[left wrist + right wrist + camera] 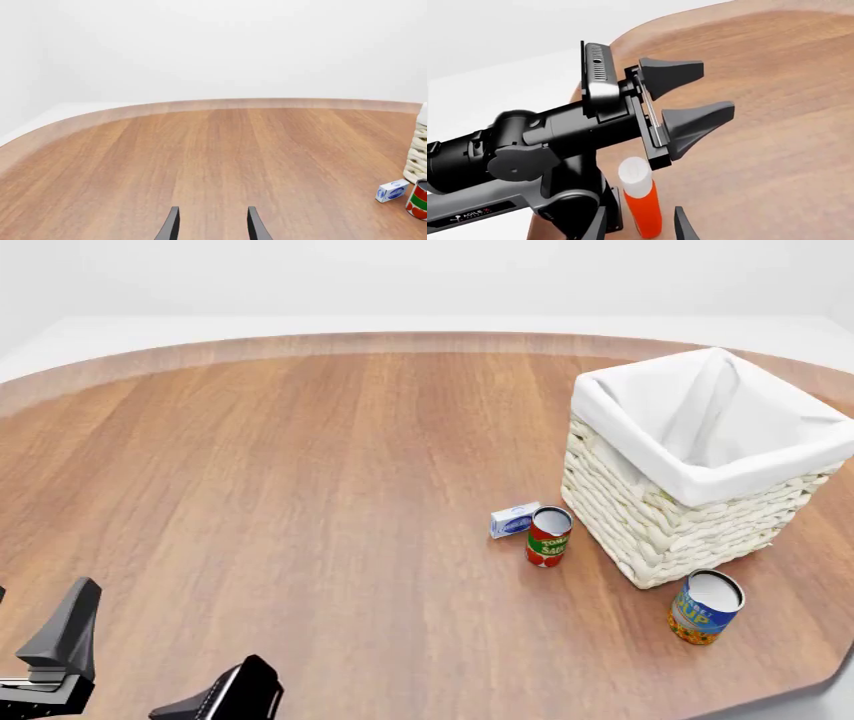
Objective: Pick up the ketchup, and put it in the basket.
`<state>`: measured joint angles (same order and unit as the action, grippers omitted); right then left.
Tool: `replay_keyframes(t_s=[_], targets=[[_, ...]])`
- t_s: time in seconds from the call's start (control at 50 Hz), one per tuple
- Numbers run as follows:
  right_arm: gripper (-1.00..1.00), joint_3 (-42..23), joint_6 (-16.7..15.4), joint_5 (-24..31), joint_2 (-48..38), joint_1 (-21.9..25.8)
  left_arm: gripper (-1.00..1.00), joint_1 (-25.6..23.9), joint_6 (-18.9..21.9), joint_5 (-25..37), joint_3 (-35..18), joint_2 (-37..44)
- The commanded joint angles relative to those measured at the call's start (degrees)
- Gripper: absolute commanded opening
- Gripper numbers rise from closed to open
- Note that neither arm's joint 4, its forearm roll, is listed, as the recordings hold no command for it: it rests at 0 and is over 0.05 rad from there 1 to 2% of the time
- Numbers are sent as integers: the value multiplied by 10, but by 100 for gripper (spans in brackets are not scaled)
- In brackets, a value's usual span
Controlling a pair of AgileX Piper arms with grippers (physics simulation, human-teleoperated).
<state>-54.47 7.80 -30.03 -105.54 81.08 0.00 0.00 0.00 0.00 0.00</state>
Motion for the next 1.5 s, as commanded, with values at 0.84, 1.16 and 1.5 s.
replay_keyframes(t_s=[0.84, 1.16, 1.5], targets=[[100, -22, 1, 13, -11, 11, 100, 0, 0, 0, 0, 0], [100, -31, 3, 17, -20, 12, 100, 0, 0, 0, 0, 0], [100, -46, 6, 22, -40, 10, 100, 0, 0, 0, 0, 0]])
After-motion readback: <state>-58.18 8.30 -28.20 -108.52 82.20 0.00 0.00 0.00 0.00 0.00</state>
